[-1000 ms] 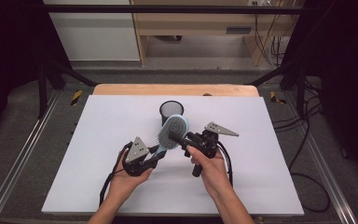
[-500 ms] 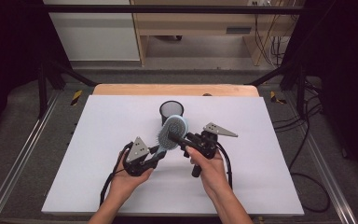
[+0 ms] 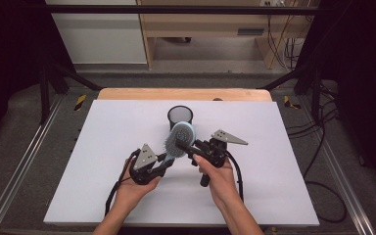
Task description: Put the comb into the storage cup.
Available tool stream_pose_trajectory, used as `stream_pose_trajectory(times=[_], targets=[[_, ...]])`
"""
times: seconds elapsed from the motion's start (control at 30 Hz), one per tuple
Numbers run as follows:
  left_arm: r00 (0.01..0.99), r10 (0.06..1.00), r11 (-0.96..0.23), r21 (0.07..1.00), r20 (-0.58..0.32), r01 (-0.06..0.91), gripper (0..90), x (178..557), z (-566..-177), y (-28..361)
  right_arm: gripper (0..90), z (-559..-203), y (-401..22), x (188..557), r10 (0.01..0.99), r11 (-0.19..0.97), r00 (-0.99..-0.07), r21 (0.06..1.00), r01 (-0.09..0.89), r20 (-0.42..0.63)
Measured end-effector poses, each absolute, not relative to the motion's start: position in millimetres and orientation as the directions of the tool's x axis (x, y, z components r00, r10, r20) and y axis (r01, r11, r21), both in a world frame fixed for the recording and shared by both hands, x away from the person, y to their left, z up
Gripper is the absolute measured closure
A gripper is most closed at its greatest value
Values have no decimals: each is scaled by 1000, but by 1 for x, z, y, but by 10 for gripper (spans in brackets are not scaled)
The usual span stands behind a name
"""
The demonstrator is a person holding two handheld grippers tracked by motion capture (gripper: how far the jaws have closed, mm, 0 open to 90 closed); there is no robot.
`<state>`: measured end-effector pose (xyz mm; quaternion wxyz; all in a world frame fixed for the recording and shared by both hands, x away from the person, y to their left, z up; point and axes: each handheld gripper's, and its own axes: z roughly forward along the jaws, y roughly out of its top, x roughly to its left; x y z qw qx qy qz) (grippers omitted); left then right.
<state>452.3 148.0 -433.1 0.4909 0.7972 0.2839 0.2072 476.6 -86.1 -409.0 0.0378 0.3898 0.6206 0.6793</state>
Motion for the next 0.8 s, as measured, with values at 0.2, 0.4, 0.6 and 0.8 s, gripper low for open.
stream_pose_trajectory(times=[0.2,0.4,0.6,0.8], targets=[[744,665,-366,894,57,258,680,452,-433,149,576,-410,-83,474,553,-234,-681,874,426,480],[738,672,-350,905,64,240,626,451,-431,151,571,-413,-87,475,571,-261,-661,871,417,487],[733,677,-328,918,64,222,582,450,-427,154,566,-416,-99,479,586,-316,-619,850,420,524],[707,703,-304,929,70,210,489,449,-423,163,562,-415,-111,482,594,-356,-592,838,414,545]])
